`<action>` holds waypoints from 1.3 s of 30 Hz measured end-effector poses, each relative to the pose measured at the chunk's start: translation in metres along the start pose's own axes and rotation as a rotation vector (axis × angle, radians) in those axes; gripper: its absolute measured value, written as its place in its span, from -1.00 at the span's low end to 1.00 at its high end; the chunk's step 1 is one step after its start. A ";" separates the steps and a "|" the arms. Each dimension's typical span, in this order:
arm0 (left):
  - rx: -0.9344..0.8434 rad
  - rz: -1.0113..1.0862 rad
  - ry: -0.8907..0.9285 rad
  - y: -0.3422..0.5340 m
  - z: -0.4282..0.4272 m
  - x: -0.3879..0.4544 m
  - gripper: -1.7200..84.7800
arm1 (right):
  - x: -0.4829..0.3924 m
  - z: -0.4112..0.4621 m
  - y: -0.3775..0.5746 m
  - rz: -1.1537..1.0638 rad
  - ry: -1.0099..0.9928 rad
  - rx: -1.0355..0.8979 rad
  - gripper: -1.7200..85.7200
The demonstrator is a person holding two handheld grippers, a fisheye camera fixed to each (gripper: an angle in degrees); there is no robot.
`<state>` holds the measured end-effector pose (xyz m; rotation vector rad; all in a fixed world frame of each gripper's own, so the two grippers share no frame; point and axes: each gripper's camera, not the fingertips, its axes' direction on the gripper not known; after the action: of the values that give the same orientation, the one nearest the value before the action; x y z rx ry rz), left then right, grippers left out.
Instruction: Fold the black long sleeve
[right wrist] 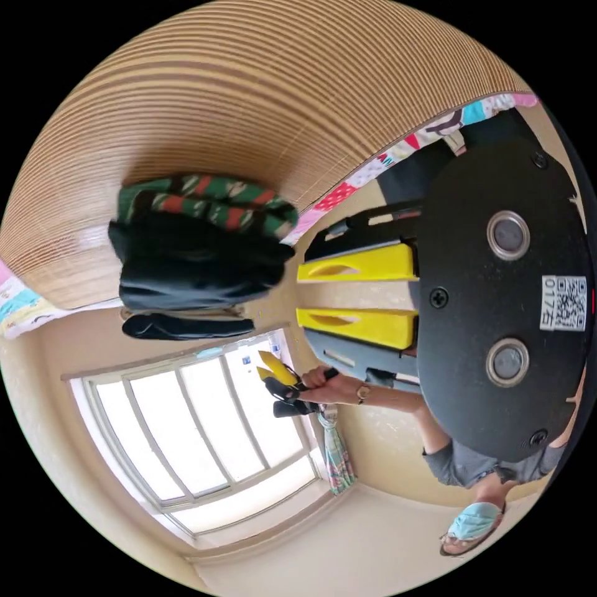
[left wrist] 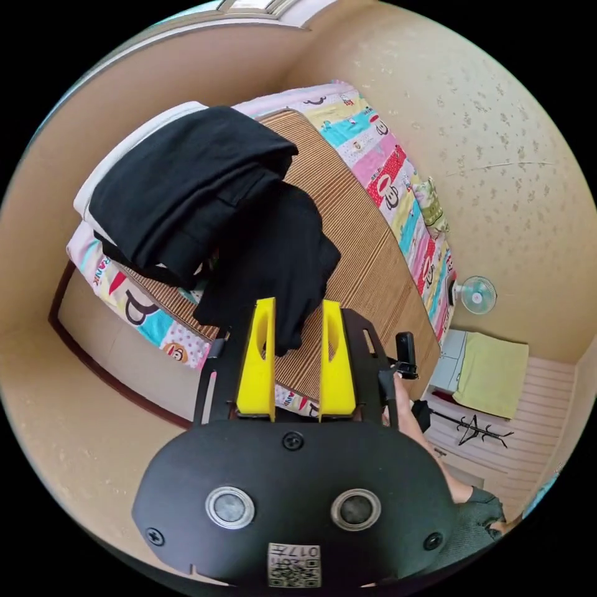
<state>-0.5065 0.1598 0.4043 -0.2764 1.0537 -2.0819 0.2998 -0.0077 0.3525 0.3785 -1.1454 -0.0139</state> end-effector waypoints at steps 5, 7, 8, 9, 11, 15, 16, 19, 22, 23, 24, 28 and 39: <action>-0.160 -0.068 0.070 0.039 0.099 -0.039 -0.77 | 0.104 -0.043 0.093 0.177 0.025 -0.076 -0.93; -0.232 -0.098 0.153 0.058 0.142 -0.051 -0.85 | 0.144 -0.074 0.152 0.312 0.041 -0.036 -0.94; -0.270 -0.144 0.214 0.071 0.169 -0.061 -0.94 | 0.168 -0.097 0.197 0.407 0.044 0.023 -0.94; -0.292 -0.187 0.248 0.078 0.183 -0.068 -0.94 | 0.187 -0.123 0.247 0.509 0.032 0.120 -0.94; -0.354 -0.565 0.428 0.119 0.237 -0.113 -0.97 | 0.205 -0.157 0.326 0.637 -0.038 0.323 -0.94; -0.028 -1.191 0.762 0.209 0.272 -0.145 -0.98 | 0.206 -0.205 0.492 0.683 -0.272 0.876 -0.95; 0.036 -1.269 0.796 0.225 0.282 -0.141 -0.98 | 0.204 -0.209 0.510 0.670 -0.288 0.934 -0.95; -0.102 -1.154 0.688 0.218 0.305 -0.121 -0.98 | 0.191 -0.219 0.581 0.627 -0.295 1.126 -0.94; -0.246 -0.943 0.594 0.183 0.330 -0.088 -0.98 | 0.176 -0.228 0.629 0.610 -0.257 1.271 -0.92; -0.279 -0.863 0.570 0.166 0.339 -0.073 -0.98 | 0.167 -0.235 0.644 0.583 -0.222 1.324 -0.90; -0.294 -0.820 0.554 0.158 0.343 -0.065 -0.98 | 0.158 -0.245 0.655 0.560 -0.178 1.357 -0.87; -0.375 -0.513 0.439 0.113 0.365 -0.003 -0.98 | 0.133 -0.281 0.680 0.551 -0.077 1.416 -0.68; -0.473 -0.141 -0.012 0.119 0.386 0.036 -0.98 | 0.184 -0.240 0.712 0.589 -0.820 1.712 -0.58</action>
<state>-0.2750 -0.1379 0.5540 -0.6103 1.5516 -1.9225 0.4615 0.6900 0.6438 1.6089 -1.8173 1.5290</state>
